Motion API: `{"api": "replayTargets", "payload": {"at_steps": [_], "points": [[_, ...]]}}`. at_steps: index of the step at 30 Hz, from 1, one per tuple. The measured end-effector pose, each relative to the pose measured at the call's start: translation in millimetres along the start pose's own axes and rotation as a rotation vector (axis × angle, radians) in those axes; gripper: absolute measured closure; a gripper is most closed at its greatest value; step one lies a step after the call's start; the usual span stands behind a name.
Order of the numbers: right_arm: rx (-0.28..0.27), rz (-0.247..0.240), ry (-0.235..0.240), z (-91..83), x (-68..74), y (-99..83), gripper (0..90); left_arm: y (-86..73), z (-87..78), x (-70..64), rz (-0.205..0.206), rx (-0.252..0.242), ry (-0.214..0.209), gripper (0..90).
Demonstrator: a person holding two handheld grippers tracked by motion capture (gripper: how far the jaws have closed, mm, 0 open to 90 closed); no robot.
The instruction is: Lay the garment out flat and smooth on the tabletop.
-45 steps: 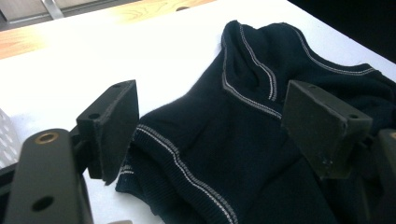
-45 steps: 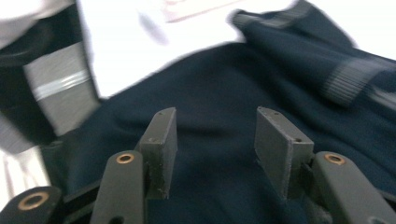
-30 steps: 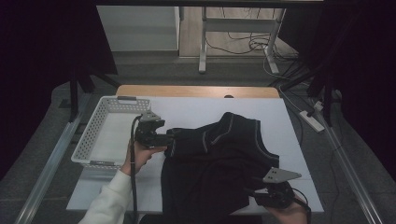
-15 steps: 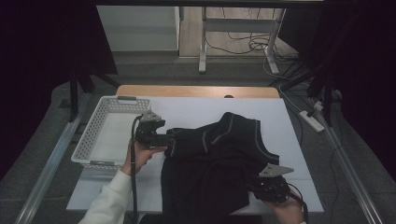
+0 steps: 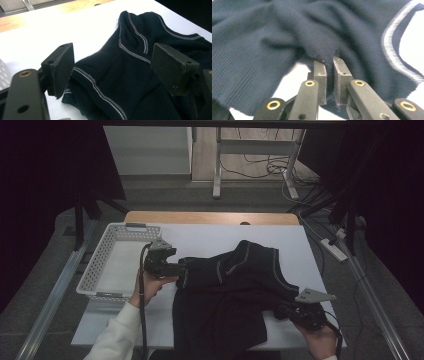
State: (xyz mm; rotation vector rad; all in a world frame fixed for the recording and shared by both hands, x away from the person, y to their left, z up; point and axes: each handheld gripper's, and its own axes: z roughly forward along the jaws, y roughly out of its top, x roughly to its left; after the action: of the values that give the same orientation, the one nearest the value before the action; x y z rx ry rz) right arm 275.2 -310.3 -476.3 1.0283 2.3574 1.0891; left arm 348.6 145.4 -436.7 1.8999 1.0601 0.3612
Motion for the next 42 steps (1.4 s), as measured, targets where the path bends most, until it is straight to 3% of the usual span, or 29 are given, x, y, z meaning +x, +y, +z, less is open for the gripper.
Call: {"api": "replayTargets", "payload": {"at_steps": [4,8,14,19,23,26,31,37,42], "points": [[-0.069,0.017,-0.028,-11.6,-15.1,13.9,82.4,0.9,-1.5,0.7,-0.003,-0.006,0.000,20.2],[-0.079,0.008,-0.044,-7.0,-23.4,27.4,82.3,1.0,-2.1,0.8,-0.003,-0.008,-0.002,20.2],[-0.092,0.001,-0.036,15.4,-32.1,52.3,82.1,0.8,-1.6,1.6,-0.005,-0.005,0.000,20.1],[-0.054,-0.035,-0.031,43.8,-31.5,66.5,81.6,0.1,-0.8,2.8,-0.012,-0.002,0.002,20.1],[0.002,-0.017,-0.022,63.2,-34.4,62.3,79.0,-0.1,0.0,1.6,-0.006,0.002,0.001,19.9],[0.014,0.014,-0.017,64.8,-37.5,57.2,69.1,0.0,0.0,1.0,-0.005,0.000,0.001,19.9],[-0.014,0.057,-0.007,44.1,-35.9,55.9,50.7,0.0,-0.9,0.9,-0.003,-0.002,0.002,19.9],[-0.064,0.090,-0.012,8.2,-24.8,37.1,46.9,-0.1,-1.2,1.2,-0.005,-0.002,0.002,19.9],[0.018,0.074,0.021,13.7,-8.0,11.8,45.7,0.2,-1.9,1.0,-0.005,-0.005,0.004,19.9]]}}
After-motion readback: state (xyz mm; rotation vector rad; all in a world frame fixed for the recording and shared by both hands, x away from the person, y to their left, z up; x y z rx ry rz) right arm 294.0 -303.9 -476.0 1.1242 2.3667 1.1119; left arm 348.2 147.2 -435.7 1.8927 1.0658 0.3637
